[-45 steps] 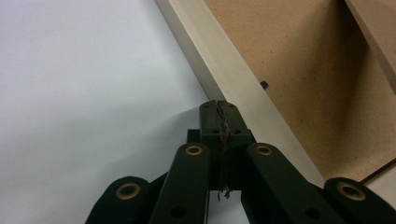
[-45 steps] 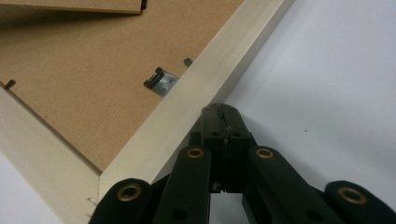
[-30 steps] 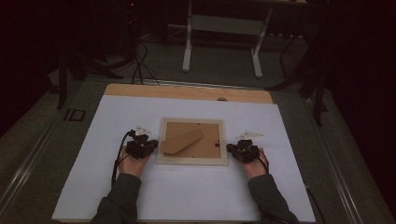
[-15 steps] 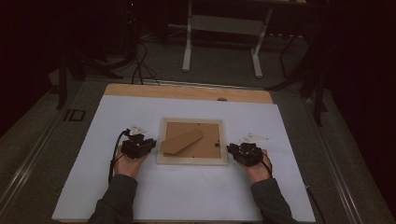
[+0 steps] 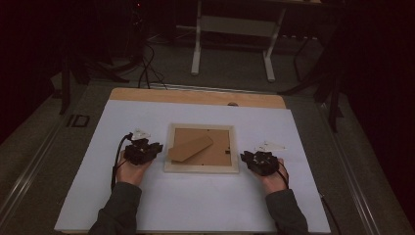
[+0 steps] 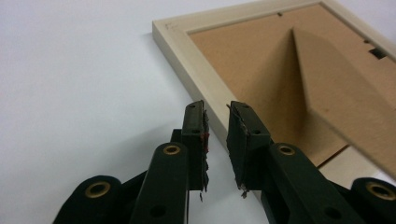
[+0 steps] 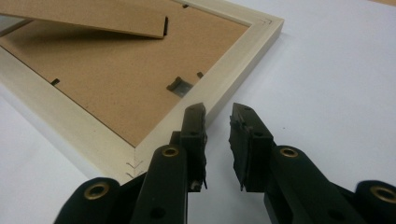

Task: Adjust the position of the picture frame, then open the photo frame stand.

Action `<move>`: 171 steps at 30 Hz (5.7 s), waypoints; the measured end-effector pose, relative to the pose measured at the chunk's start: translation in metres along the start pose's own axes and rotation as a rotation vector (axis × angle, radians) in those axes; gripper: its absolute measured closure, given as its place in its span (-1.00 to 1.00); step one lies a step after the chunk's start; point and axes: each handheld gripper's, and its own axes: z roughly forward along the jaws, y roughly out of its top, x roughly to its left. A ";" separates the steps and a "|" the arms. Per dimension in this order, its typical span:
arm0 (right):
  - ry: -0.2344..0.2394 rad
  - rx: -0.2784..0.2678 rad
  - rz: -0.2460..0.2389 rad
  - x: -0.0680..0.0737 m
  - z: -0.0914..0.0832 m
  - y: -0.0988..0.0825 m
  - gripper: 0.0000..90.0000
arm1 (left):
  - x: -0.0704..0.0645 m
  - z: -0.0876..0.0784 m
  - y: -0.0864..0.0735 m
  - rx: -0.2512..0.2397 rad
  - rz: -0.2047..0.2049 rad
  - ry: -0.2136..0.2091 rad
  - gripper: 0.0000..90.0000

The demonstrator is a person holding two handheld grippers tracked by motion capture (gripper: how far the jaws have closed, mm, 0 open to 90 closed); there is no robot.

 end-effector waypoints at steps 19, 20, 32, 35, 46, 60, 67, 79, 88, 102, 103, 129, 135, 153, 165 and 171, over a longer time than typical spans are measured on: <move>0.018 -0.003 -0.009 0.004 0.001 0.001 0.63 | -0.012 -0.009 0.019 -0.034 0.046 -0.019 0.69; 0.018 -0.005 -0.006 0.004 0.001 0.001 0.62 | -0.012 -0.009 0.020 -0.036 0.044 -0.022 0.68; 0.019 -0.010 -0.001 0.004 -0.001 -0.001 0.59 | -0.018 -0.014 0.029 -0.046 0.059 -0.047 0.60; 0.018 -0.011 0.005 0.005 -0.001 -0.002 0.57 | -0.020 -0.014 0.033 -0.047 0.063 -0.061 0.56; 0.020 -0.027 0.019 0.006 -0.004 -0.001 0.53 | -0.027 -0.011 0.041 -0.023 0.082 -0.112 0.37; 0.025 -0.021 0.029 0.005 -0.004 -0.003 0.50 | -0.030 -0.005 0.050 -0.002 0.078 -0.156 0.28; 0.026 -0.025 0.026 0.005 -0.004 -0.002 0.50 | -0.028 -0.003 0.053 0.013 0.063 -0.167 0.24; 0.025 -0.025 0.027 0.005 -0.005 -0.002 0.50 | -0.029 0.005 0.057 0.056 0.070 -0.200 0.17; 0.024 -0.027 0.028 0.004 -0.005 -0.002 0.50 | -0.029 0.012 0.059 0.087 0.064 -0.221 0.08; 0.028 -0.026 0.028 0.004 -0.005 -0.002 0.49 | -0.026 0.024 0.065 0.128 0.054 -0.283 -0.01; 0.027 -0.026 0.028 0.004 -0.005 -0.002 0.49 | -0.025 0.025 0.065 0.135 0.055 -0.287 -0.01; 0.034 -0.028 0.028 0.004 -0.005 -0.001 0.47 | -0.029 0.055 0.061 0.239 0.047 -0.355 -0.10; 0.036 -0.026 0.028 0.005 -0.005 -0.002 0.47 | -0.030 0.058 0.060 0.256 0.052 -0.368 -0.08; 0.046 -0.015 0.025 0.006 -0.002 -0.002 0.46 | -0.034 0.069 0.056 0.294 0.037 -0.419 -0.16; 0.047 -0.014 0.026 0.006 -0.001 -0.001 0.43 | -0.038 0.075 0.054 0.314 0.038 -0.407 -0.14; 0.047 -0.012 0.026 0.006 0.000 -0.001 0.42 | -0.038 0.079 0.054 0.325 0.034 -0.404 -0.14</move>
